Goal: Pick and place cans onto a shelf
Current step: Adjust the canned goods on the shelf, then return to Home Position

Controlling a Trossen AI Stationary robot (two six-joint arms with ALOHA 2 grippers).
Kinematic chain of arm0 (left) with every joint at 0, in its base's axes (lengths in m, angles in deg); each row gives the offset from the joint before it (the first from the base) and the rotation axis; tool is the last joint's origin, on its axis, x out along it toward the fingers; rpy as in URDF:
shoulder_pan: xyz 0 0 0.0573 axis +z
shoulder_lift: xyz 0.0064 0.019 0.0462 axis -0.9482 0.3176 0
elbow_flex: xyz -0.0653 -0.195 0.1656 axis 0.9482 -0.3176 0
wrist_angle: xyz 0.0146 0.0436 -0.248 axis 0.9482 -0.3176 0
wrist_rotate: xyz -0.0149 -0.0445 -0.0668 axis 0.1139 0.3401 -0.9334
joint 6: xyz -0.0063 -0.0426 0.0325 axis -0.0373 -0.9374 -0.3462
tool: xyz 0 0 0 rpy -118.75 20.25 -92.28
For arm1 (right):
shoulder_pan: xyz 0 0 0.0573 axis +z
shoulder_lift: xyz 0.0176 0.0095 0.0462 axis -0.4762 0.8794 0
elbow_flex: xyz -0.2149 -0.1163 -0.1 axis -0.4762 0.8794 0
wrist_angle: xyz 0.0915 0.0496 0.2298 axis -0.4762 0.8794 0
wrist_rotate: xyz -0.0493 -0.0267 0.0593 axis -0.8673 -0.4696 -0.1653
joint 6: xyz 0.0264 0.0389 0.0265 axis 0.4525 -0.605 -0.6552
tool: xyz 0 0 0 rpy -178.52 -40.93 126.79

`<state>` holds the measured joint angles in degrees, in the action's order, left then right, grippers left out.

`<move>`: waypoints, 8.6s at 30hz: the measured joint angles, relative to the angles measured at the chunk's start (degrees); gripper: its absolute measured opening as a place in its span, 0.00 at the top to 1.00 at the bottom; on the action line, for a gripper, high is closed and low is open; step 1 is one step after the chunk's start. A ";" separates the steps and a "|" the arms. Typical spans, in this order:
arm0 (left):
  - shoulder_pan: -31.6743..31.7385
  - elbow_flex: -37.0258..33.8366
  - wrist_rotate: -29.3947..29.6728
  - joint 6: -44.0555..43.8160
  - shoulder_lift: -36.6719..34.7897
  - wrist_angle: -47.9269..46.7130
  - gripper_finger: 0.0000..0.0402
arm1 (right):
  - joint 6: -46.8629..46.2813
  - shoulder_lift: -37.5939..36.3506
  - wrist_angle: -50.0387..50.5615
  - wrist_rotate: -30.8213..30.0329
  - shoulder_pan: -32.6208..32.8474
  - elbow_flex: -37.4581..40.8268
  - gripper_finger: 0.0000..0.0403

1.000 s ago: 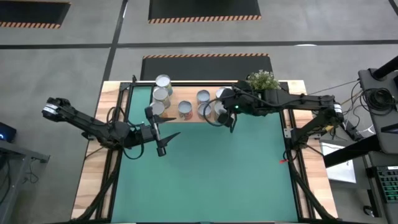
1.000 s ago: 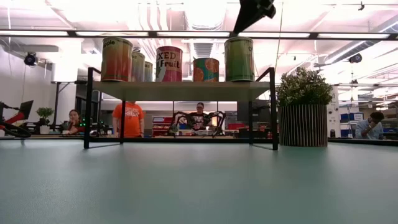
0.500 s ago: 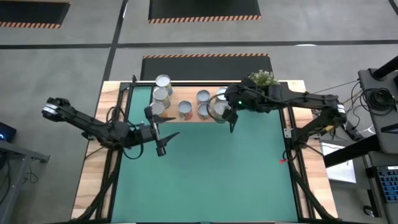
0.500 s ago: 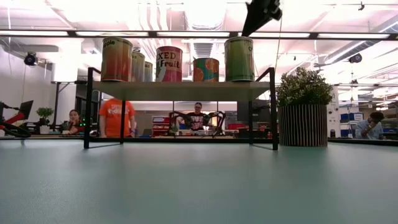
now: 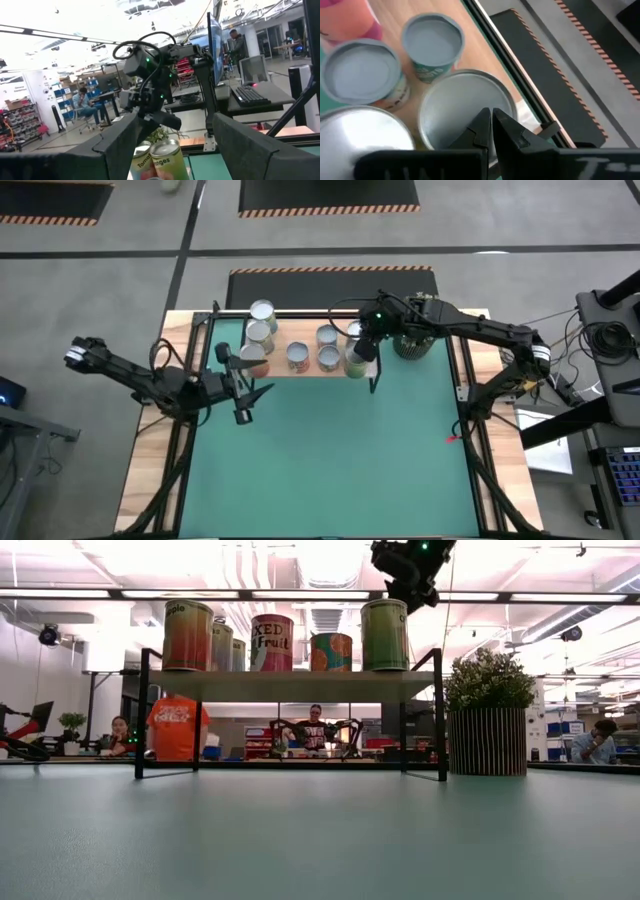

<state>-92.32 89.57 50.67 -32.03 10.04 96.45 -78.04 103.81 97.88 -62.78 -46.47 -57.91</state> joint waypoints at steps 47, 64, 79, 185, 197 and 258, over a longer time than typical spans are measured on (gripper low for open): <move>0.02 0.00 0.00 1.33 -0.83 -2.05 0.40 | 2.49 -2.98 -2.74 19.38 2.55 3.72 0.98; 0.04 0.04 0.00 1.33 -0.83 -2.03 0.40 | 4.39 -1.84 -4.34 15.92 2.50 4.17 0.98; 0.04 0.07 0.00 1.33 -0.83 -2.03 0.40 | 5.21 -3.32 -3.67 15.72 2.51 2.99 0.98; 7.61 -22.68 -24.50 -13.50 -43.87 -29.16 1.00 | 22.45 -80.21 -51.63 11.31 20.36 75.24 0.98; 7.61 -29.71 -24.52 -16.97 -48.94 -28.93 1.00 | 19.76 -81.50 -54.17 12.87 20.36 81.29 0.98; 7.61 -34.21 -23.96 -19.54 -48.28 -25.26 1.00 | 15.64 -79.82 -56.05 0.81 20.36 86.92 0.98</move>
<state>-84.72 55.36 26.72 -51.57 -38.24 71.18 -62.41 23.99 41.83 -61.98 -26.11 29.01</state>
